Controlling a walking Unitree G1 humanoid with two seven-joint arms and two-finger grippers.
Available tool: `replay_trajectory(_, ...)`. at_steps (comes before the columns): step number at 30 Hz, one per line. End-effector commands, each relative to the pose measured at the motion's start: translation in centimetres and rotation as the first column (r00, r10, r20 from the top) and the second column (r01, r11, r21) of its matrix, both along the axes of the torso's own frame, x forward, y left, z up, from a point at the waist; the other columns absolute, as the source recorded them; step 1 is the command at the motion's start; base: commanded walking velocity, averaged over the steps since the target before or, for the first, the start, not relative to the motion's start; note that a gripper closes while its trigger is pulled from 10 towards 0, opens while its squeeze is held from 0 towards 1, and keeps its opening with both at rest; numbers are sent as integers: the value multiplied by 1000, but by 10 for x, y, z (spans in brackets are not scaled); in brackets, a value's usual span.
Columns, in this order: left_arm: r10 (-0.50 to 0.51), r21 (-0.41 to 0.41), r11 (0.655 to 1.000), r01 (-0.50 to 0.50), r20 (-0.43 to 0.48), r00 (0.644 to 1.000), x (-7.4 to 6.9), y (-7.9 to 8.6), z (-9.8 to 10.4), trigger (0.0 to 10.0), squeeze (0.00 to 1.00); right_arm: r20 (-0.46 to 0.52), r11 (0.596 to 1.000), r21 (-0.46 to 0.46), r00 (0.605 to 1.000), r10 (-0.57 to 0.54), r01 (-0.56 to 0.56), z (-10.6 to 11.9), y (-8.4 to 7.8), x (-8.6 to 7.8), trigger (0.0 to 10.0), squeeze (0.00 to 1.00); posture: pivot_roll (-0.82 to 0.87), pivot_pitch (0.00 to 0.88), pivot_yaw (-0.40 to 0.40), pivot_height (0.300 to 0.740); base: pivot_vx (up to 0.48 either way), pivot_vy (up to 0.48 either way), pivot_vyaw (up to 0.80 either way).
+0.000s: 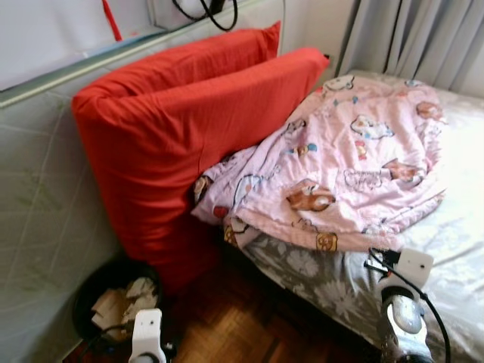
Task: Clean up the room
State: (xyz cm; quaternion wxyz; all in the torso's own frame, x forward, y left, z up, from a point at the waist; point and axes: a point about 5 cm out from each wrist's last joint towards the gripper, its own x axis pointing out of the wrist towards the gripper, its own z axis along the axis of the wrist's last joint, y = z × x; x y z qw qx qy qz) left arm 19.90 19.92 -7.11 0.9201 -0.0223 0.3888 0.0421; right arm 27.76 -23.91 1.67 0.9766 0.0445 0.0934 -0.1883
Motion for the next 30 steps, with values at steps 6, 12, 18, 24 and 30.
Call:
replay_trajectory(6,7,-5,1000,-7,-11,1000,-4,0,-2,10000,0,56,998,-59,998,-22,25,6,-7,-4,10000,0,67,76,27,740,0,0,0)
replay_trajectory(12,6,-5,1000,-6,-13,1000,-4,1,-2,10000,0,116,994,-112,993,4,9,16,-7,-2,10000,0,65,75,27,740,0,0,0)
replay_trajectory(18,5,-6,1000,-5,-15,1000,-4,1,-2,10000,0,175,986,-165,984,26,4,26,-7,-3,10000,0,64,74,25,740,0,0,0)
replay_trajectory(24,5,-7,1000,-5,-14,1000,-3,1,-2,10000,0,279,964,-262,960,34,42,52,-15,-2,10000,0,59,72,24,740,0,0,0)
replay_trajectory(30,7,-8,1000,-7,-12,1000,-3,0,-2,10000,0,354,941,-327,935,35,89,76,-23,-11,10000,0,55,70,21,740,0,0,0)
